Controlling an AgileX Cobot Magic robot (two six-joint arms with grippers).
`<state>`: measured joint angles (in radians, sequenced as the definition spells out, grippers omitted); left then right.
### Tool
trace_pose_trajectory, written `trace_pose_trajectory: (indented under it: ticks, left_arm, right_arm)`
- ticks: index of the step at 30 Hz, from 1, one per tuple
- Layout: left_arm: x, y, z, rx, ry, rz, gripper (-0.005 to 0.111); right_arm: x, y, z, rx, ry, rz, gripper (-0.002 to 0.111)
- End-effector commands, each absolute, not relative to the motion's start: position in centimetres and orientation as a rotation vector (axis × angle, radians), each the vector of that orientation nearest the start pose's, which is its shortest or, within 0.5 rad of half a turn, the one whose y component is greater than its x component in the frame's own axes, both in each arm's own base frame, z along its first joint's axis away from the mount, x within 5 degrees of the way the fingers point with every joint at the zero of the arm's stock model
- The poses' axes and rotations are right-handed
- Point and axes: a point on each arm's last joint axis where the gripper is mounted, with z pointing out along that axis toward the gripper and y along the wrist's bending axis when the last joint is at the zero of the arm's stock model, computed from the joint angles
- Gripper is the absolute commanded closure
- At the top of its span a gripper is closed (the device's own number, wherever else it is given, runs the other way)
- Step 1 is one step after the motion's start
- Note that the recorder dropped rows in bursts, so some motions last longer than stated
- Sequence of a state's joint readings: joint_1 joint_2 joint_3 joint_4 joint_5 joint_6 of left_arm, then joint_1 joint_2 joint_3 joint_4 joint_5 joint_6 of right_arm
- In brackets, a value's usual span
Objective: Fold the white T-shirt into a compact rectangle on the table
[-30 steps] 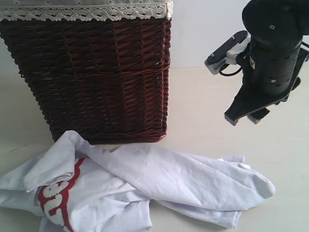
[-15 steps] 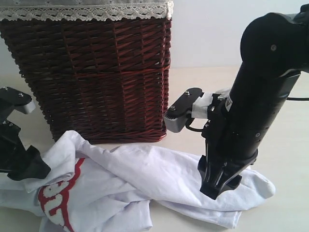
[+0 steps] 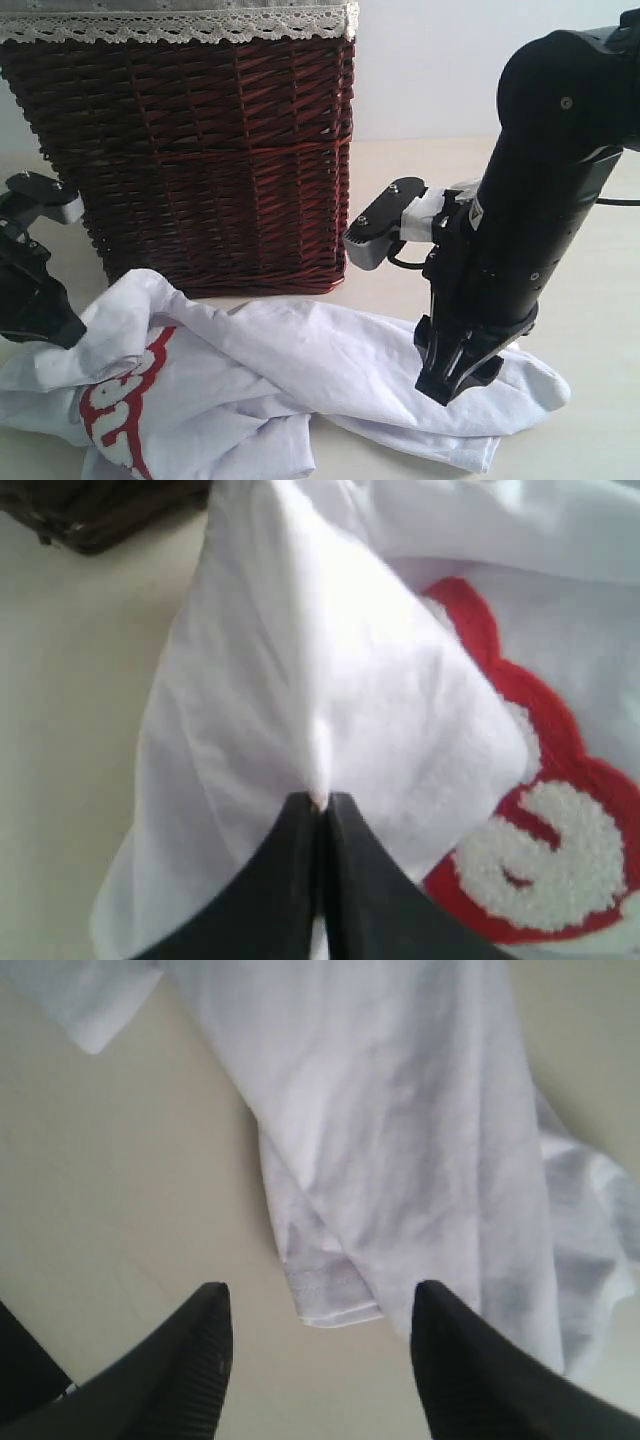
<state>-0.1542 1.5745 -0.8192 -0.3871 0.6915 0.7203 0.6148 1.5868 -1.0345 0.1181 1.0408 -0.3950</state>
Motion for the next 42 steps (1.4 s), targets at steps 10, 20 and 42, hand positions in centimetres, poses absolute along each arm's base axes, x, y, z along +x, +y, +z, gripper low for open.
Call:
trace_pose_trajectory:
  ticks: [10,20,42]
  left_arm:
    - [24.9,-2.7,30.4,0.559,2.457,0.248,0.107]
    - [24.2,-2.5,32.0,0.572,2.369,0.276,0.107]
    - [24.0,-2.9,32.7,0.518,2.320,0.202,0.107]
  right_arm:
    - [22.4,16.3,19.2,-1.457,2.595,0.083,0.052]
    - [22.8,18.9,18.6,-1.426,2.444,0.276,0.053]
    - [20.7,28.4,15.8,-1.392,1.947,0.303,0.053]
